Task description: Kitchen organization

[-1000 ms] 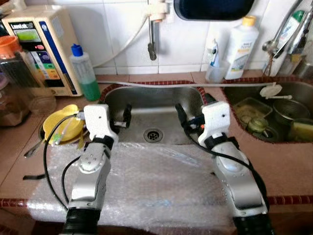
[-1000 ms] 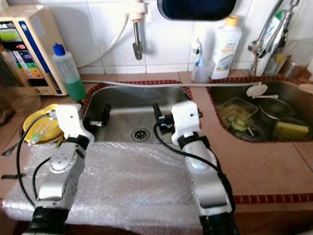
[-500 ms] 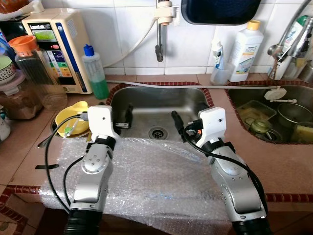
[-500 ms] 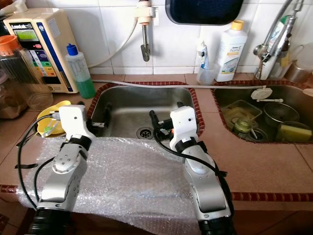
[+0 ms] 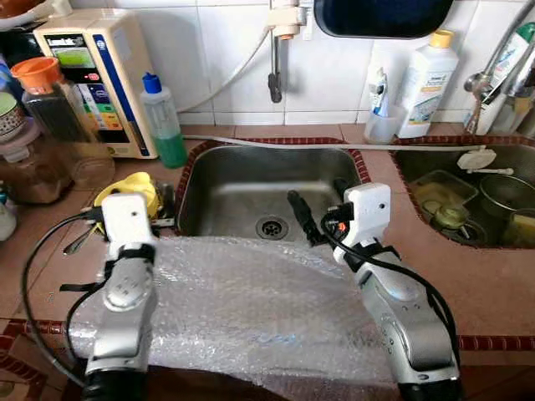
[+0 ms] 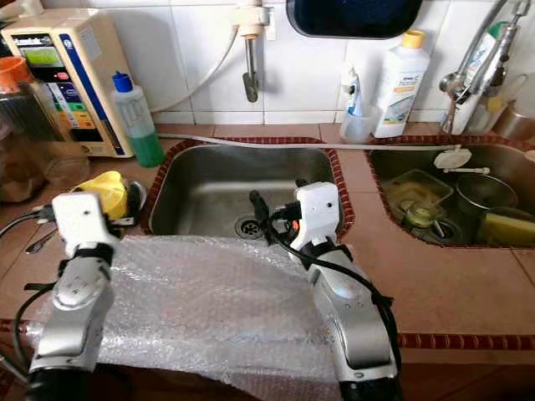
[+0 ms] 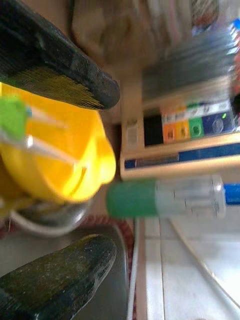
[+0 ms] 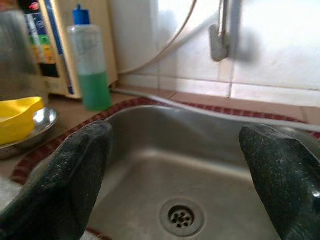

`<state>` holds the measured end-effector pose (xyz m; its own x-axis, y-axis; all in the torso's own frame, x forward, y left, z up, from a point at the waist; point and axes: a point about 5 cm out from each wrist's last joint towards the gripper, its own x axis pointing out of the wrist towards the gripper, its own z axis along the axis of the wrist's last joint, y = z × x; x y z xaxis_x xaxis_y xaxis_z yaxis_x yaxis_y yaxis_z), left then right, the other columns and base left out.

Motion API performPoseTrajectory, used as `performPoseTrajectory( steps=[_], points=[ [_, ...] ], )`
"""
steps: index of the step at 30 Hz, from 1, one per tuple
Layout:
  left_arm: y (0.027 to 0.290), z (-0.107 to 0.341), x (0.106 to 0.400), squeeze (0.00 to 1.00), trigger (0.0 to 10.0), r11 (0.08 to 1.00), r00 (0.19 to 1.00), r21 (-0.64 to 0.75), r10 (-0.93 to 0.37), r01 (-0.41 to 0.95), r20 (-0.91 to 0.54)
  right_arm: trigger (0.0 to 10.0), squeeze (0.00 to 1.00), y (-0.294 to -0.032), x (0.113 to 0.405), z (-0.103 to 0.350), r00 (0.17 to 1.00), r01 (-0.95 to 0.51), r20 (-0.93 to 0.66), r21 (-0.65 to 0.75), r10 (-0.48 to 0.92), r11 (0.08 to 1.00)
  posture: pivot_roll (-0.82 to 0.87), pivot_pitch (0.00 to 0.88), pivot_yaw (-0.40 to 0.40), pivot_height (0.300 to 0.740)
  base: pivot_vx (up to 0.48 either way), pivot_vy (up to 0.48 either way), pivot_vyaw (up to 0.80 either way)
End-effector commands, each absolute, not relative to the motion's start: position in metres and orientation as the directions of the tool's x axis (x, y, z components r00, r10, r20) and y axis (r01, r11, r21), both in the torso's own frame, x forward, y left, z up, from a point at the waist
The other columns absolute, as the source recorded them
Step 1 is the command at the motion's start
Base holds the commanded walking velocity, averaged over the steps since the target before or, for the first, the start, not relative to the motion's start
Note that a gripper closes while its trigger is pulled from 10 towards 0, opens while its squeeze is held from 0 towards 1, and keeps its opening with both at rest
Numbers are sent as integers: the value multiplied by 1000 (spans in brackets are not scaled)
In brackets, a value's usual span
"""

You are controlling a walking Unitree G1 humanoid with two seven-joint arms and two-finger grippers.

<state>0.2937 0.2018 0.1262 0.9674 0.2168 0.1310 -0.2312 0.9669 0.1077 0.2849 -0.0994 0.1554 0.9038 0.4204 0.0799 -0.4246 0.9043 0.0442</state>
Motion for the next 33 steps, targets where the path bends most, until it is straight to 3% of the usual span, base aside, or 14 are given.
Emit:
performPoseTrajectory(
  steps=[1,5,8,16,27,33],
  points=[
    [206,124,292,0,10000,956,960,128,249,-265,130,10000,0,-96,280,159,888,-458,82,74,453,886,16,0,59,740,0,0,0],
    [207,123,290,0,10000,952,957,136,256,-274,135,10000,0,-92,277,158,878,-479,74,87,474,874,17,0,58,740,0,0,0],
    [207,123,289,0,10000,949,955,137,264,-283,137,10000,0,-92,273,154,832,-552,43,-19,553,833,19,0,56,740,0,0,0],
    [207,118,287,0,10000,948,956,145,266,-282,122,10000,0,-90,267,155,806,-591,39,-9,591,806,21,0,56,740,0,0,100],
    [203,118,289,0,10000,953,965,173,231,-250,120,10000,0,-92,268,153,830,-557,34,-8,557,831,21,0,62,740,0,0,145],
    [201,116,290,0,10000,952,969,198,212,-235,127,10000,0,-95,271,148,847,-530,-9,70,532,845,21,0,61,740,0,0,0]
  ],
)
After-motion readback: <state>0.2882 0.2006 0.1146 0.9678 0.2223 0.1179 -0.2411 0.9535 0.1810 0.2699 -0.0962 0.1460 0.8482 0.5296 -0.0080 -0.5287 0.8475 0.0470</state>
